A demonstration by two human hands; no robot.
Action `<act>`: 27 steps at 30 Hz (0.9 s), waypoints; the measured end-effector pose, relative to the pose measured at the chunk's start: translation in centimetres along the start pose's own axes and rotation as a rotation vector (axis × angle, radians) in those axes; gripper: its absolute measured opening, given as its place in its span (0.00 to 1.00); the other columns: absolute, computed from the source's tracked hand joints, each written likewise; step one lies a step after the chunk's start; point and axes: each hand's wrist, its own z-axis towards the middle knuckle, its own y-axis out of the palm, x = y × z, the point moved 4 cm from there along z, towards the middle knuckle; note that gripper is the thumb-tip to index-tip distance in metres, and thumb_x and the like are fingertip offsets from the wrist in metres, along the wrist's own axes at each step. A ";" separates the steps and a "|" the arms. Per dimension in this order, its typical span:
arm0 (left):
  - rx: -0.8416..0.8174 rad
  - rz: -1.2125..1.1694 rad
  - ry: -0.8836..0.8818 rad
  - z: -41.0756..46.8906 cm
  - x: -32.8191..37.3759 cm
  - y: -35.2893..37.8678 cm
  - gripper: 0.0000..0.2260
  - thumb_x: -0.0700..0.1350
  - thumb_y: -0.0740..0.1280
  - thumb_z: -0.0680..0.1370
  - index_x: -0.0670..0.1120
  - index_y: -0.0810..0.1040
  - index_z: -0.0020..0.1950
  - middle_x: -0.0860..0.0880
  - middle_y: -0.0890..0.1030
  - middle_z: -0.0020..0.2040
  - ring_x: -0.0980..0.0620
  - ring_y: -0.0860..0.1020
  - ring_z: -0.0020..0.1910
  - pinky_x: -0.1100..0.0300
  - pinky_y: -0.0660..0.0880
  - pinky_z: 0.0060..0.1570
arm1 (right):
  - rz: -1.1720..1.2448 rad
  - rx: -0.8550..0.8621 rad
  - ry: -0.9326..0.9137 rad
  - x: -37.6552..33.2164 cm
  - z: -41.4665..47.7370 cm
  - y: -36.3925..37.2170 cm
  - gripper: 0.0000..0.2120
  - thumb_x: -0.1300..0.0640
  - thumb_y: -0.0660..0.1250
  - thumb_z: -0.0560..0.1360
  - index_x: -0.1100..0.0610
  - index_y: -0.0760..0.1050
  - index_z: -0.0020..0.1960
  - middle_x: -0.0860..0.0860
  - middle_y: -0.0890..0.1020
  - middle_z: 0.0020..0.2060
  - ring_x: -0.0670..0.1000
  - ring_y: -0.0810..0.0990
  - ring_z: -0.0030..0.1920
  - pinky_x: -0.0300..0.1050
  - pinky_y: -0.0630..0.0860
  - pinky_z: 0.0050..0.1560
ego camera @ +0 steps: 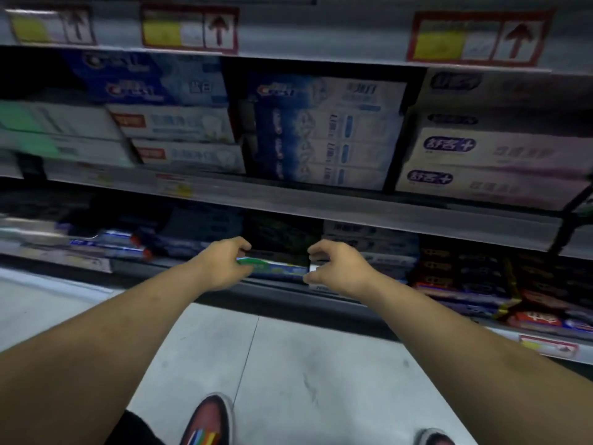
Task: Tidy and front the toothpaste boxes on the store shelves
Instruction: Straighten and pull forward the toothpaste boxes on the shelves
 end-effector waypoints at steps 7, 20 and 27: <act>-0.135 -0.100 -0.166 1.7 -5.4 0.1 0.38 0.45 0.74 0.77 0.46 0.57 0.82 0.48 0.64 0.80 0.46 0.67 0.75 0.55 0.67 0.70 | 0.098 0.000 0.196 1.7 3.1 2.3 0.32 0.68 0.73 0.75 0.61 0.67 0.76 0.57 0.74 0.71 0.57 0.76 0.69 0.47 0.77 0.64; -0.166 -0.332 -0.278 2.9 -6.7 1.5 0.38 0.44 0.71 0.79 0.51 0.54 0.83 0.51 0.60 0.81 0.44 0.65 0.76 0.49 0.69 0.70 | -0.010 0.108 0.309 0.0 5.6 3.9 0.18 0.64 0.66 0.76 0.70 0.72 0.64 0.65 0.83 0.47 0.64 0.85 0.48 0.64 0.83 0.49; -0.116 -0.479 -0.329 3.4 -6.2 0.9 0.35 0.39 0.71 0.79 0.49 0.59 0.82 0.50 0.66 0.78 0.45 0.70 0.71 0.49 0.76 0.61 | 0.127 0.122 0.363 -0.8 5.6 4.3 0.05 0.66 0.65 0.77 0.64 0.69 0.50 0.63 0.83 0.43 0.58 0.86 0.43 0.56 0.85 0.50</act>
